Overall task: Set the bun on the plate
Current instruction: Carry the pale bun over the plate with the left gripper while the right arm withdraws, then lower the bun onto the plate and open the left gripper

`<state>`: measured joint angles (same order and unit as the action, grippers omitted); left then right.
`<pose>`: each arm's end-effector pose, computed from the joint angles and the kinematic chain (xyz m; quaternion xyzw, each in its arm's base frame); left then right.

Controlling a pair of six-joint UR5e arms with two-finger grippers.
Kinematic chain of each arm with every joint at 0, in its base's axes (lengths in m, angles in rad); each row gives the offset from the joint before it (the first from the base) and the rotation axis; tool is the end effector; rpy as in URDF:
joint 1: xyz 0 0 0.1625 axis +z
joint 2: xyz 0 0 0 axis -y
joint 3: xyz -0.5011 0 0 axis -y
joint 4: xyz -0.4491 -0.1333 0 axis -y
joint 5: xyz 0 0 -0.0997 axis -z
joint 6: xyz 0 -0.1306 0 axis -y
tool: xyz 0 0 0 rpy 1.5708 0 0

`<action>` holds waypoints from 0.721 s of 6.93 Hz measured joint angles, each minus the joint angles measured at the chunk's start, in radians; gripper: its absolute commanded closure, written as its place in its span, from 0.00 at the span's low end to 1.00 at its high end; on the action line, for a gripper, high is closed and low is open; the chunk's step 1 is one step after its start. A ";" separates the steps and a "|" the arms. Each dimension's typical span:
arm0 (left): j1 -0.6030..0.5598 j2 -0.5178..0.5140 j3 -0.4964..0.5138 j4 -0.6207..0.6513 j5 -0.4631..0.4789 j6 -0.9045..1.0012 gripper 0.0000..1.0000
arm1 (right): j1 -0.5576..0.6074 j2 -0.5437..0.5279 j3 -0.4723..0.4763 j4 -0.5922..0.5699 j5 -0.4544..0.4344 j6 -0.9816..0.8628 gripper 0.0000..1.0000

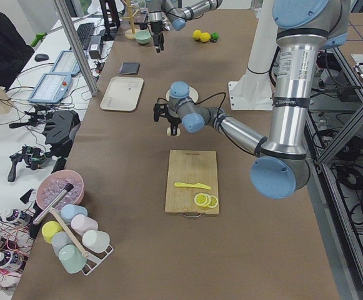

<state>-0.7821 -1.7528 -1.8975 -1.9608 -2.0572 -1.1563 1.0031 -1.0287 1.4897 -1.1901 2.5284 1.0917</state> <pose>0.3998 -0.4990 0.4305 0.0582 0.4705 -0.0569 0.8786 -0.3988 -0.6746 0.3677 -0.0654 -0.5514 0.0280 0.8312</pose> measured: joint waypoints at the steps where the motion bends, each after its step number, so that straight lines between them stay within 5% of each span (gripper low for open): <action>1: 0.061 -0.139 0.005 0.113 0.024 -0.084 0.59 | 0.060 -0.058 -0.009 -0.003 0.021 -0.116 0.00; 3: 0.237 -0.379 0.052 0.322 0.199 -0.181 0.59 | 0.124 -0.122 -0.038 -0.004 0.033 -0.266 0.00; 5: 0.324 -0.510 0.192 0.345 0.285 -0.223 0.57 | 0.148 -0.165 -0.048 -0.004 0.034 -0.337 0.00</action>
<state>-0.4576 -2.2629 -1.7058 -1.6160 -1.7721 -1.3792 1.1510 -1.1936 1.4416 -1.1936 2.5624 0.7545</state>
